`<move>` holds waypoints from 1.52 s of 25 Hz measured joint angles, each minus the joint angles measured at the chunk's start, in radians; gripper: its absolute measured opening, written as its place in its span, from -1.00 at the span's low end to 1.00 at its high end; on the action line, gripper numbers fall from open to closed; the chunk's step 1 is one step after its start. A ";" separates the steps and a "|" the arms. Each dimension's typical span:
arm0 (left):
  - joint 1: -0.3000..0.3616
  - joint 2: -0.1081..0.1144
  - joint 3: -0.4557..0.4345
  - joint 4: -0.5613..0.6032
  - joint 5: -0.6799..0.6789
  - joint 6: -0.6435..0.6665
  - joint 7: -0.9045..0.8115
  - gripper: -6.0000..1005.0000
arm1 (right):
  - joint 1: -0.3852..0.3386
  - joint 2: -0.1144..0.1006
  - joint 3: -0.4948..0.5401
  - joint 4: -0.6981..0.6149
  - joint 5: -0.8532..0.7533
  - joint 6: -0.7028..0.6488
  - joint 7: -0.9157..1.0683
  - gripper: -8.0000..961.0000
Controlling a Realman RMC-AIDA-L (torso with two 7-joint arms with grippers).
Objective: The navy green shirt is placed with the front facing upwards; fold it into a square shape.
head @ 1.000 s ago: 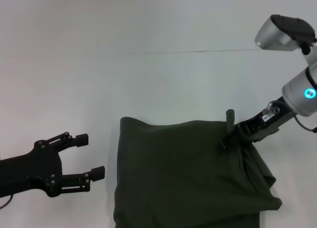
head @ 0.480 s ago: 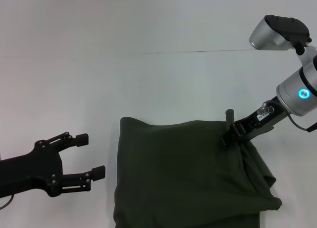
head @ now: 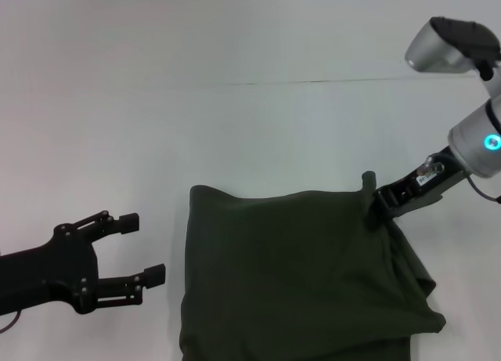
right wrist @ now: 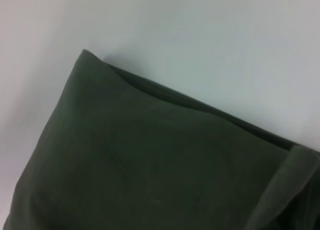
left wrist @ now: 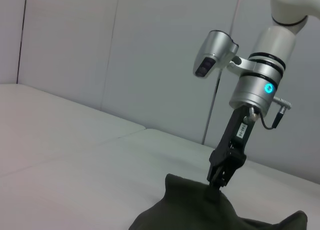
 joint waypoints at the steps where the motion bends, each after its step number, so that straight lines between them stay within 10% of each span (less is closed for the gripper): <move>1: 0.000 0.000 0.000 0.000 0.000 0.000 0.000 0.91 | -0.002 -0.002 0.003 -0.008 0.002 -0.005 0.000 -0.69; 7: 0.001 0.000 0.000 0.000 0.000 0.001 0.000 0.91 | -0.022 -0.008 0.020 -0.056 0.032 -0.037 -0.007 -0.96; 24: -0.004 0.002 0.000 0.000 0.000 0.002 -0.004 0.90 | -0.109 -0.062 0.159 -0.119 0.094 -0.096 -0.038 -0.96; 38: -0.007 0.004 0.000 -0.012 0.000 -0.002 -0.002 0.89 | -0.121 -0.067 0.128 -0.027 -0.010 -0.057 -0.080 -0.89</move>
